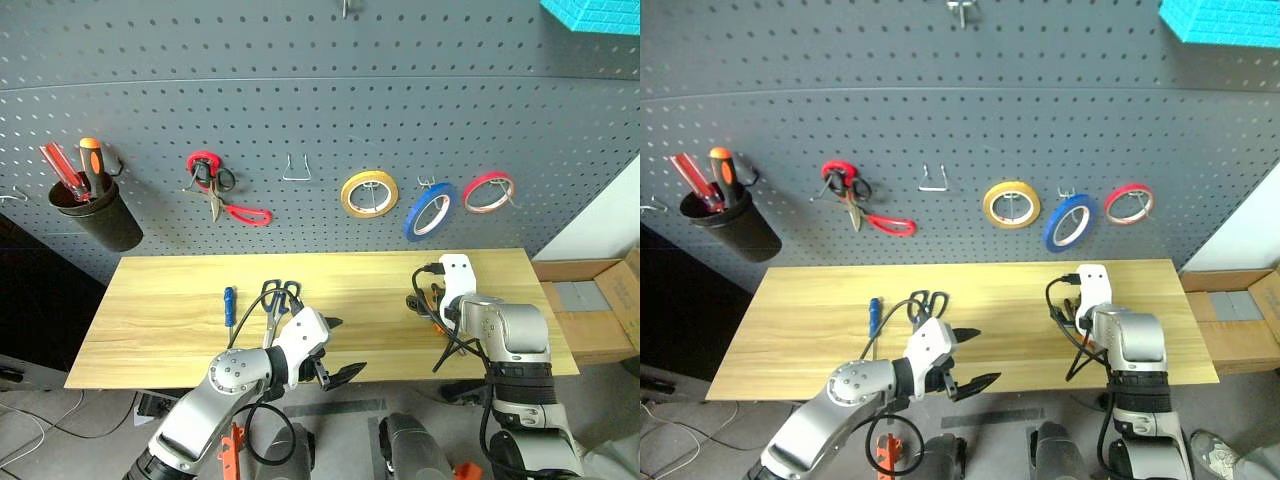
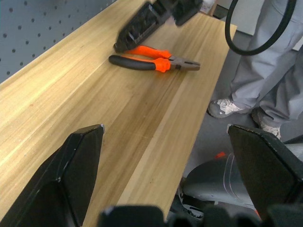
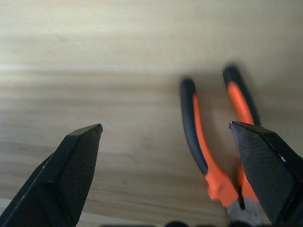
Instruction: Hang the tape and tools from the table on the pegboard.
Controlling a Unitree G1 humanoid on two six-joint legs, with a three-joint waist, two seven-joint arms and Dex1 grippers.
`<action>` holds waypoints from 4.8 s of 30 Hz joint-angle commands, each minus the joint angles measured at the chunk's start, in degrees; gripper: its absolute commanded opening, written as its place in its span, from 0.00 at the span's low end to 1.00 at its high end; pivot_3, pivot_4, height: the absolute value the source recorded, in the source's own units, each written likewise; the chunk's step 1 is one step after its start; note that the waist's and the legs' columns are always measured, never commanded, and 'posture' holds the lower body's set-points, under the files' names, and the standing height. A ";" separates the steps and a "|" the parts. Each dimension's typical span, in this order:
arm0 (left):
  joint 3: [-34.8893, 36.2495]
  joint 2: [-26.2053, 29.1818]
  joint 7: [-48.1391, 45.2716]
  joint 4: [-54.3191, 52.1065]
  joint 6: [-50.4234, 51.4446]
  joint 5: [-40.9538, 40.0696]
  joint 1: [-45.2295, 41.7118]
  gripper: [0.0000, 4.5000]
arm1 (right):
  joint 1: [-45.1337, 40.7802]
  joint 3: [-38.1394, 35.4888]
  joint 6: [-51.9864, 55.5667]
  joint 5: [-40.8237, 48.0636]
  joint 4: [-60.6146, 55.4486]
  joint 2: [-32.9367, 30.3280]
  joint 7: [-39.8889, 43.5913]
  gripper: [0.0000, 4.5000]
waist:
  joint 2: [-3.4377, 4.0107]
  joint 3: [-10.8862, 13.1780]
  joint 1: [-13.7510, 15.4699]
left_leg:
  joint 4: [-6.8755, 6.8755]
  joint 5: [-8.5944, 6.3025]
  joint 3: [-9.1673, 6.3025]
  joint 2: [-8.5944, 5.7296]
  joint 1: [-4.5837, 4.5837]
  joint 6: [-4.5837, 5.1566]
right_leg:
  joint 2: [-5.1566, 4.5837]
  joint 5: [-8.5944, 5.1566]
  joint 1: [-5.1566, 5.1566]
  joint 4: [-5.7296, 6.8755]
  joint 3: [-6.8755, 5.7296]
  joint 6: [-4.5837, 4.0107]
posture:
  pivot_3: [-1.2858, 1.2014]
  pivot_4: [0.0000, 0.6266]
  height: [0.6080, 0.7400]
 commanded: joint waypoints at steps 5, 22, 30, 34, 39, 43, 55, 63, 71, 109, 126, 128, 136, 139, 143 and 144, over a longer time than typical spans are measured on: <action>0.42 -0.36 0.51 -5.92 1.78 -0.66 1.84 1.00 | -1.03 7.55 -7.88 -1.29 4.62 -7.84 3.77 0.99 | -0.02 1.48 -0.57 | 0.03 0.00 0.04 0.01 -0.28 0.01 | 0.00 0.00 -0.29 0.04 -0.01 0.00 | 0.52 0.49 1.00; 2.00 -2.06 3.03 -11.93 8.74 -3.92 2.22 1.00 | -8.63 8.38 -14.80 -1.16 21.48 -8.12 6.82 0.99 | -0.57 3.99 -0.41 | 0.08 0.01 -0.02 0.04 -0.35 0.01 | 0.04 0.00 -0.31 0.06 -0.03 0.01 | 0.53 0.55 1.00; 1.83 -1.55 2.91 -12.21 9.23 -3.75 1.85 1.00 | -10.61 6.77 -17.33 -0.62 24.85 -7.71 6.30 0.60 | -0.61 4.04 -0.33 | 0.05 0.01 -0.03 0.05 -0.37 0.01 | 0.04 0.00 -0.31 0.03 -0.05 0.01 | 0.53 0.54 1.00; 1.82 -1.69 2.81 -11.76 9.04 -3.71 1.34 1.00 | -9.46 7.17 -16.73 -0.59 22.92 -7.95 6.71 0.60 | -0.61 4.04 -0.29 | 0.05 0.01 -0.10 0.05 -0.36 0.01 | 0.04 0.00 -0.31 0.03 -0.05 0.01 | 0.53 0.52 1.00; 5.15 -0.69 2.50 -12.31 8.77 -5.02 2.18 1.00 | -5.36 10.47 -16.79 0.49 12.37 -10.64 12.07 0.60 | -0.60 4.03 -0.13 | 0.01 0.01 -0.16 0.05 -0.40 0.00 | 0.04 0.00 -0.35 0.00 -0.06 0.01 | 0.53 0.47 1.00; 10.60 0.40 2.78 -15.49 8.44 -7.66 5.57 1.00 | 1.26 14.77 -20.71 3.03 -4.33 -15.09 20.12 0.60 | -0.51 3.96 0.00 | 0.01 0.03 -0.29 0.08 -0.86 -0.04 | 0.03 0.00 -0.83 0.06 -0.06 0.01 | 0.54 0.41 1.00; 27.35 -6.88 17.43 -35.58 10.61 -14.62 21.67 1.00 | -3.36 11.43 -25.29 14.16 -27.85 1.32 15.32 0.60 | -0.70 1.47 1.53 | 0.07 0.33 -0.53 0.08 -1.08 -0.60 | -0.17 0.01 -0.87 0.03 -0.32 0.02 | 0.57 0.21 1.00; 36.43 -6.76 26.79 -36.74 2.30 -10.34 24.71 1.00 | -18.23 6.93 -32.11 16.79 -23.25 10.46 9.85 0.60 | -0.75 -1.82 3.62 | -0.03 0.44 -0.38 -0.03 -1.04 -0.81 | 0.00 0.02 -0.86 -0.03 -0.37 -0.01 | 0.59 0.13 1.00; 39.69 -3.54 30.38 -26.05 3.99 -5.11 6.17 1.00 | -27.44 10.00 -50.02 12.11 -9.83 13.93 10.15 0.60 | -0.77 -4.33 4.51 | -0.11 0.49 -0.34 0.00 -0.20 -0.87 | 0.18 0.10 -0.20 0.06 -0.40 -0.14 | 0.59 0.10 1.00; 25.30 -5.72 18.84 2.85 9.30 -4.94 -20.37 1.00 | -42.75 6.86 -92.58 1.72 43.73 16.30 5.33 0.60 | -0.88 3.82 3.89 | -0.03 0.59 -0.44 0.07 -0.46 -0.72 | 0.15 0.12 -0.87 1.01 -0.40 -0.39 | 0.59 0.52 1.00; 23.19 -7.88 19.10 1.93 9.19 -4.09 -19.26 1.00 | -26.67 11.65 -80.01 -2.34 20.58 13.35 6.03 0.99 | -0.90 3.90 3.93 | -0.05 0.66 -0.53 0.05 -0.54 -0.82 | 0.13 0.12 -0.87 0.89 -0.42 -0.39 | 0.57 0.48 1.00; 22.61 -8.37 20.81 0.39 9.77 -2.74 -16.75 1.00 | -23.17 12.68 -75.05 -0.48 13.44 11.33 9.35 0.99 | -0.90 3.90 3.63 | -0.06 0.75 -0.52 0.06 -0.58 -0.98 | 0.12 0.12 -0.90 0.82 -0.34 -0.39 | 0.56 0.47 1.00; 16.15 -11.72 30.60 0.30 6.27 8.51 -6.34 1.00 | -2.28 18.65 -61.88 6.98 -16.84 -8.67 30.31 0.99 | -0.94 3.88 2.28 | -0.10 0.70 -0.50 0.07 -1.48 -0.96 | -0.01 0.12 -1.73 0.61 -0.34 -0.38 | 0.53 0.48 1.00; 14.64 -13.47 34.75 4.57 6.16 12.76 -3.59 1.00 | 6.63 19.58 -62.47 8.91 -21.45 -16.10 37.05 0.99 | -0.96 3.92 2.10 | -0.07 0.51 -0.44 0.04 -1.44 -0.62 | -0.04 0.11 -1.63 0.54 -0.29 -0.36 | 0.52 0.51 1.00; 15.22 -15.75 36.89 9.27 7.43 14.20 -1.87 1.00 | 17.08 20.63 -67.94 8.45 -22.22 -23.22 43.85 0.99 | -1.16 4.32 1.15 | -0.02 0.52 -0.37 0.02 -1.32 -0.60 | 0.00 0.09 -1.44 0.57 -0.35 -0.33 | 0.51 0.54 1.00; 15.30 -15.95 36.48 10.28 7.05 14.03 -1.79 1.00 | 18.16 20.97 -68.93 8.36 -22.36 -23.88 44.77 0.99 | -1.21 4.53 1.04 | -0.01 0.52 -0.38 0.02 -1.29 -0.59 | 0.00 0.09 -1.43 0.62 -0.35 -0.33 | 0.51 0.55 1.00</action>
